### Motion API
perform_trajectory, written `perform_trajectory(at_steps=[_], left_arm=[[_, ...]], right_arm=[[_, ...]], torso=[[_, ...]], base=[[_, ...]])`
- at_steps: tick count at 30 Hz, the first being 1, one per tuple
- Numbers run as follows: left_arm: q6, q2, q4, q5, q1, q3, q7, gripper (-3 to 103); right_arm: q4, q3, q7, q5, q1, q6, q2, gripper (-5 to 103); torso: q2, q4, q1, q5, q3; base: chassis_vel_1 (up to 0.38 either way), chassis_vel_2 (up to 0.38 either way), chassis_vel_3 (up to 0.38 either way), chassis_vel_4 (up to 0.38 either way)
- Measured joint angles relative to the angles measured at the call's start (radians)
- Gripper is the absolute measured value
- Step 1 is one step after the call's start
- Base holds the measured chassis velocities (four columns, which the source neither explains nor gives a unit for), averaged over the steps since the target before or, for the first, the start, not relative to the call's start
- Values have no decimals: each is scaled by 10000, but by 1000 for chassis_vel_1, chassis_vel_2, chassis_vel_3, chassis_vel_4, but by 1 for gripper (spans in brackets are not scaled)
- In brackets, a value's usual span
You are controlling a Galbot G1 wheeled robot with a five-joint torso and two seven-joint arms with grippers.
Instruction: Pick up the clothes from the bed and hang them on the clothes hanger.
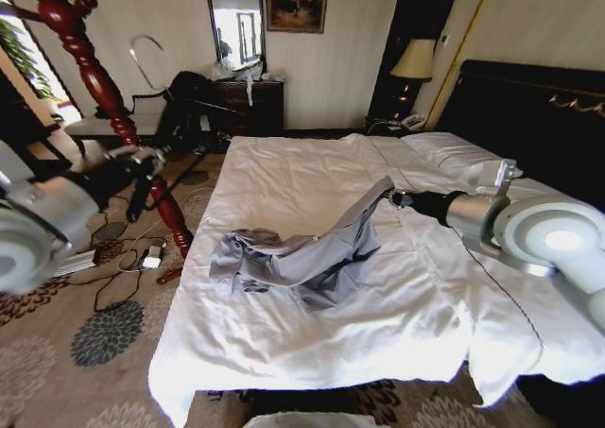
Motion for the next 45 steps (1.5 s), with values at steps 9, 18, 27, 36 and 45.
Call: perform_trajectory(at_steps=[9,18,27,36,45], left_arm=[[148,-1673,-1183,447,768,876,174,16],[353,-1386,-1137,-1296,722,783,453,16],[575,-74,-1103,-2447,448,993,1434,16],[591,2415,-1098,-2566,397,963,2185,16],[271,3715,-1090,-1975,464,750,2533,16]], right_arm=[[-534,-20,-125,-1158,-76,586,583,1],[-1337,-85,33,-1508,514,140,193,1],[-1653,-130,221,-1363,775,-91,-277,1],[-1720,-287,-177,-1225,976,83,-304,1],[-1671,-648,98,-237,1818,144,-35,1]], torso=[[0,0,0,-1,0],[-1,-4,2,3,0],[-1,0,1,3,1],[-2,-2,3,3,2],[-1,0,2,-1,2]], base=[[0,0,0,0],[0,0,0,0],[0,0,0,0],[0,0,0,0],[0,0,0,0]])
